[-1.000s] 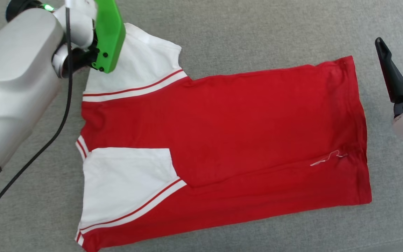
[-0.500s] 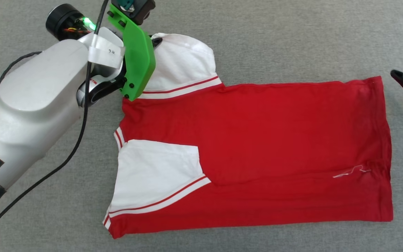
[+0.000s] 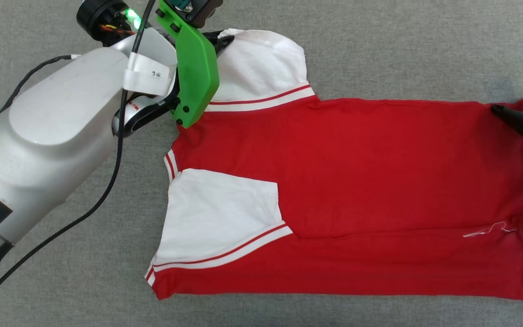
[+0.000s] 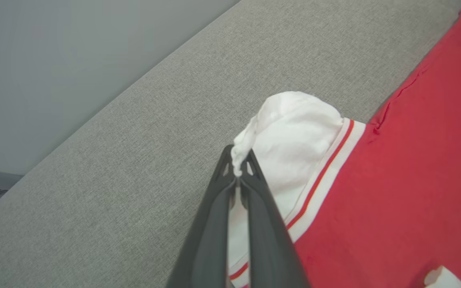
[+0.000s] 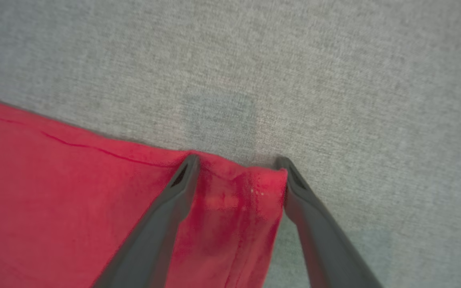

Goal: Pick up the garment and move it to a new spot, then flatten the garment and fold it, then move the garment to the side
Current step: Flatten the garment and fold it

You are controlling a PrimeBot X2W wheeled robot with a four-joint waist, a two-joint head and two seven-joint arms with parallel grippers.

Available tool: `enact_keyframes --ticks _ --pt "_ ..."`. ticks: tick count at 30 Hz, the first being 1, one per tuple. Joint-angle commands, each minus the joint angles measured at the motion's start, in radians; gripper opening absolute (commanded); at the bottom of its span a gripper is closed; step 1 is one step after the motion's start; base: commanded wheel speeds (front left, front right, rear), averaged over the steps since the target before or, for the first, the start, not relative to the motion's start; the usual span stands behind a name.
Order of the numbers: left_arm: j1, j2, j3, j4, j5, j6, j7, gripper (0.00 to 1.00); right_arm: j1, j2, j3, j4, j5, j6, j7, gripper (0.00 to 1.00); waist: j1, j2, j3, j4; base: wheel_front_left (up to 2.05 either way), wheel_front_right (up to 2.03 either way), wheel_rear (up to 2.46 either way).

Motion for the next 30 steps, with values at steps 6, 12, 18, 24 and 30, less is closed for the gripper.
enact_keyframes --ticks 6,12,18,24,30 --pt "-0.01 -0.005 0.002 0.014 -0.005 -0.003 -0.026 0.0 0.026 0.028 0.105 0.089 0.041 -0.001 -0.01 1.0 0.0 0.0 0.023 0.012 0.0 0.0 0.0" --pt "0.015 0.012 -0.003 0.042 -0.02 -0.003 -0.054 0.0 -0.004 0.013 0.133 0.098 0.057 -0.001 -0.152 0.0 0.0 0.0 -0.018 -0.009 0.0 0.0 0.0" --pt "0.089 0.028 -0.007 0.069 -0.036 -0.002 -0.115 0.0 0.015 -0.037 0.162 0.045 0.085 -0.001 -0.345 0.0 0.0 0.0 -0.132 -0.015 0.0 0.0 0.0" --pt "0.2 0.065 -0.006 0.031 -0.058 0.025 -0.173 0.0 0.103 -0.057 0.163 0.003 0.13 -0.001 -0.449 0.0 0.0 0.0 -0.2 -0.018 0.0 0.0 0.0" --pt "0.311 0.114 -0.009 -0.066 -0.066 0.08 -0.191 0.0 0.192 -0.077 0.153 -0.02 0.138 -0.001 -0.522 0.0 0.0 0.0 -0.25 -0.018 0.0 0.0 0.0"
